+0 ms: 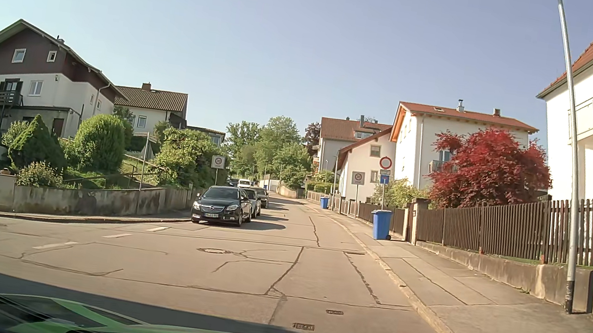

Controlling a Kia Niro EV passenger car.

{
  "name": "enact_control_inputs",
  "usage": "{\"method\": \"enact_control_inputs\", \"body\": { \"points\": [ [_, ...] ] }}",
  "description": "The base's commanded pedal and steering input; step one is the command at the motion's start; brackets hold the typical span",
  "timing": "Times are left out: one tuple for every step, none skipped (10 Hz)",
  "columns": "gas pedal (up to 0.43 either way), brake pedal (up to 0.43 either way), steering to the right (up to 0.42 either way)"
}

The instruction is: Follow the waypoints while adhering to traffic rules and regulations

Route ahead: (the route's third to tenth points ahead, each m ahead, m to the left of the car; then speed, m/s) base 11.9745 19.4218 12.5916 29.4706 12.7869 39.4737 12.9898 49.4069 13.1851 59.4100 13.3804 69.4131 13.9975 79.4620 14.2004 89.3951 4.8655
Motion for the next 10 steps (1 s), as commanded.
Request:
{"method": "enact_control_inputs", "body": {
  "points": [
    [0.260, 0.006, -0.001],
    [0.260, 0.049, -0.001],
    [0.260, 0.195, -0.001],
    [0.260, 0.305, -0.001],
    [0.280, 0.360, -0.001],
    [0.299, 0.390, -0.001],
    [0.319, 0.390, 0.001],
    [0.319, 0.390, 0.003],
    [0.311, 0.390, 0.002],
    [0.299, 0.384, 0.003]
  ]
}}
